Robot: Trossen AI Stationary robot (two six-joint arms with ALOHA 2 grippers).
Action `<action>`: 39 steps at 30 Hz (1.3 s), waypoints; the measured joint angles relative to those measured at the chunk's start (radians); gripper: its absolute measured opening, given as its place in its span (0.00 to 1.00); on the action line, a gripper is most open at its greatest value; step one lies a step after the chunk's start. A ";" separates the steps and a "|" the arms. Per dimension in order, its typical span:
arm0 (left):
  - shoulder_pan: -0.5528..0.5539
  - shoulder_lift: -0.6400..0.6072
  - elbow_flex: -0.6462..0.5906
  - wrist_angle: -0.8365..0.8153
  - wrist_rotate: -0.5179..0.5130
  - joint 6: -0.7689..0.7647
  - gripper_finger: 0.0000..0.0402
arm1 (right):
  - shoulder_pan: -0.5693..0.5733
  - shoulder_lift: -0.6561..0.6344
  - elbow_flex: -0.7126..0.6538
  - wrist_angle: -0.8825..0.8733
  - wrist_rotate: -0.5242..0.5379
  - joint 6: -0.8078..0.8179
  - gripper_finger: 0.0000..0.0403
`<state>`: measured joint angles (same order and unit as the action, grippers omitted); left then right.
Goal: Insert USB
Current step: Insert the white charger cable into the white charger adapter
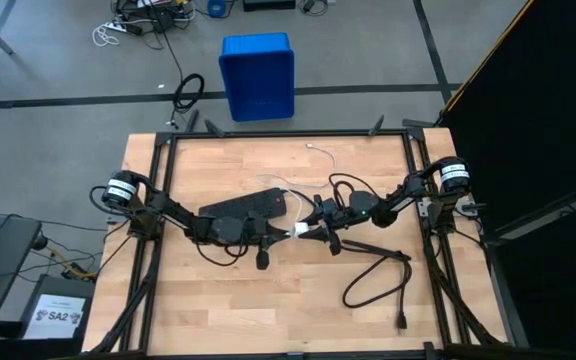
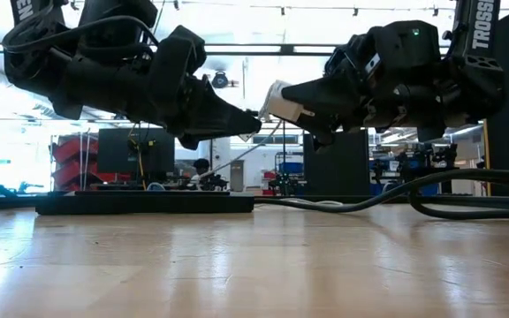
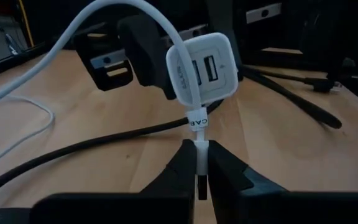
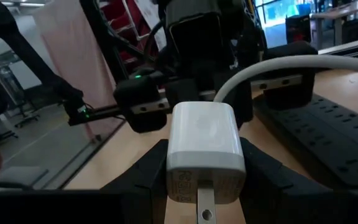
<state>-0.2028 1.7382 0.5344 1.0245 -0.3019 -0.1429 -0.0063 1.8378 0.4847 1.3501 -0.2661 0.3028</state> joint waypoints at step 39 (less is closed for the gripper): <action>0.032 -0.086 -0.165 0.536 -0.129 0.042 0.00 | 0.013 -0.193 -0.127 -0.040 0.127 -0.094 0.29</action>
<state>-0.1708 1.6524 0.3694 1.5605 -0.4312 -0.1010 0.0067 1.6451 0.3580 1.3106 -0.1394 0.2085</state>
